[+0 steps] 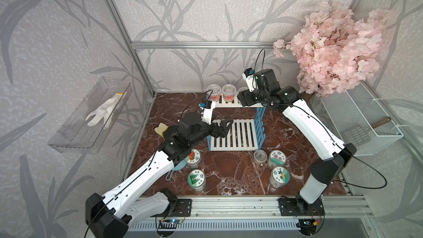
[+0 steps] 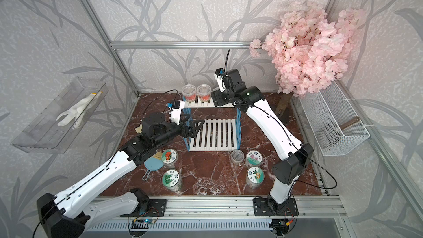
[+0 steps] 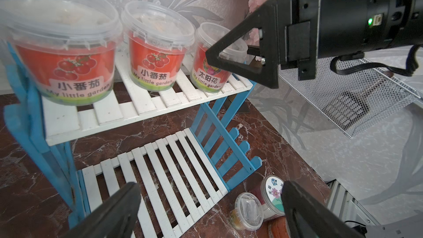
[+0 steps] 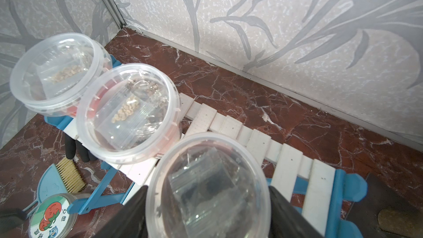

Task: Place the seed container on the shelf
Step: Place the seed jar on the shelf.

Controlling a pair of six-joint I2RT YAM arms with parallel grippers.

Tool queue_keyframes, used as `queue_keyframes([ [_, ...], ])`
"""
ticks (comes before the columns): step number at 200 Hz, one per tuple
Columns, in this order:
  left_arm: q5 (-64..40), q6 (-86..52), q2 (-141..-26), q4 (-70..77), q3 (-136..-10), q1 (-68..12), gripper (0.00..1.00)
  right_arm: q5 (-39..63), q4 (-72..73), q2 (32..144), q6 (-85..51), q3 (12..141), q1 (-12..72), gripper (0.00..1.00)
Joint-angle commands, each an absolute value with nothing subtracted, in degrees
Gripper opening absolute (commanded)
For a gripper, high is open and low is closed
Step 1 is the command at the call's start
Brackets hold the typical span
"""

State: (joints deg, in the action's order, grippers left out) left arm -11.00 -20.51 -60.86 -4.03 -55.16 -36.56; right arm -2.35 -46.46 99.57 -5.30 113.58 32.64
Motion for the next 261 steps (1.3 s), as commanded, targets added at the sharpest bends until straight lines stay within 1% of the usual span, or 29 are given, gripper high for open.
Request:
queue_keyframes([
  [1,-10.38,-19.78,-60.37,-4.28,-56.49,-36.12,1.0,-0.32,-44.0,98.07,-3.88,112.35,31.67,0.75],
  [42,-10.02,-19.43,-60.03,-4.96,-56.47,-36.13,1.0,9.01,-38.92,95.15,-0.65,109.08,28.7,0.73],
  [91,-9.63,-19.07,-59.76,-5.45,-56.3,-36.12,1.0,15.6,-36.61,95.62,1.38,108.72,26.02,0.72],
  [161,-9.52,-18.77,-59.86,-5.71,-56.38,-36.15,1.0,18.27,-36.59,97.38,2.69,110.5,25.19,0.73],
  [197,-9.53,-18.72,-59.9,-5.81,-56.26,-36.16,1.0,17.49,-37.29,99.74,2.86,111.29,25.13,0.73],
  [261,-9.56,-18.72,-59.85,-6.15,-56.25,-36.19,1.0,16.61,-36.63,100.72,2.92,111.71,25.02,0.74],
])
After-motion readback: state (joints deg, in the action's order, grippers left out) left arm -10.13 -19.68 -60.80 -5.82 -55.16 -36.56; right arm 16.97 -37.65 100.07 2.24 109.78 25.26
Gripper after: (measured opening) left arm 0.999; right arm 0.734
